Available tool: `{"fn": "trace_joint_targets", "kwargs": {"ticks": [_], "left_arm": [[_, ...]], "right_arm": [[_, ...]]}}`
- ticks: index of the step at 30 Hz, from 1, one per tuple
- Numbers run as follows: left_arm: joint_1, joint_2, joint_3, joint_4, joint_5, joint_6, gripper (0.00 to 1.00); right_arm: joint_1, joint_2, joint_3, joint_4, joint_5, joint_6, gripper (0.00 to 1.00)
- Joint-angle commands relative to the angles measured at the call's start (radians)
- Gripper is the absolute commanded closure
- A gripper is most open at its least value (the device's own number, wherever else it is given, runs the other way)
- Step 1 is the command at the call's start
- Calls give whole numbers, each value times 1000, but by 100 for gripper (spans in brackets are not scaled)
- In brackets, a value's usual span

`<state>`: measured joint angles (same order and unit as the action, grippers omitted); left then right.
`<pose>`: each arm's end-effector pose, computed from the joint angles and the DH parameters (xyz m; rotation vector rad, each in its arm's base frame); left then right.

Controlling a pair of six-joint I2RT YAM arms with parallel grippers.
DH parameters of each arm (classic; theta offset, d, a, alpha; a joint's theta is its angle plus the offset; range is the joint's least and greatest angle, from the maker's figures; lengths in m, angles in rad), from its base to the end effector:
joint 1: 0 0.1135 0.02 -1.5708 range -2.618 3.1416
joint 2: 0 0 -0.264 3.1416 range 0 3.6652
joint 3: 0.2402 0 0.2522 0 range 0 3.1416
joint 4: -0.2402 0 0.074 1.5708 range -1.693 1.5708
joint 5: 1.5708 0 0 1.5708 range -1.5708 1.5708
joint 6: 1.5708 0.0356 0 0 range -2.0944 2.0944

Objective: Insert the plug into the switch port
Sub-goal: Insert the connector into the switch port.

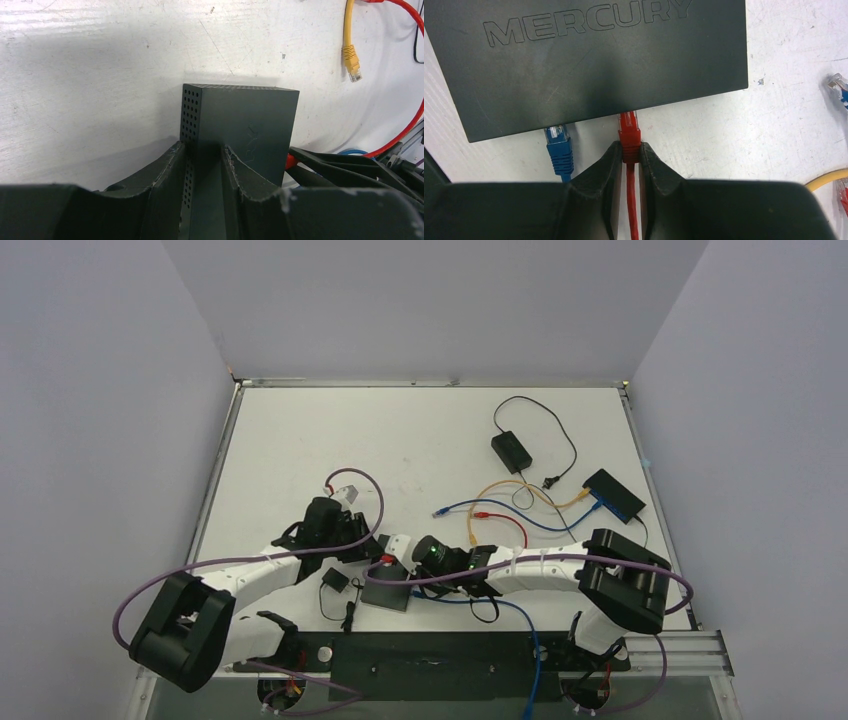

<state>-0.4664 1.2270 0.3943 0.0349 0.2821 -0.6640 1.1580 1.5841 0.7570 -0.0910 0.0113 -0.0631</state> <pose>0.1883 -0.1059 0.1438 -0.1029 2.5048 -0.8456 0.1208 0.2747 0.1507 -1.4546 2.0873 0.4359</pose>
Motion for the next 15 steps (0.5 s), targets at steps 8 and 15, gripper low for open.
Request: {"fn": "trace_joint_targets", "kwargs": {"ticks": [8, 15], "left_arm": [[-99, -92, -58, -2, 179, -75, 74], [-129, -127, -77, 7, 163, -103, 75]], "right_arm": [[-11, 12, 115, 299, -40, 130, 100], [-11, 8, 143, 338, -68, 166, 100]]}}
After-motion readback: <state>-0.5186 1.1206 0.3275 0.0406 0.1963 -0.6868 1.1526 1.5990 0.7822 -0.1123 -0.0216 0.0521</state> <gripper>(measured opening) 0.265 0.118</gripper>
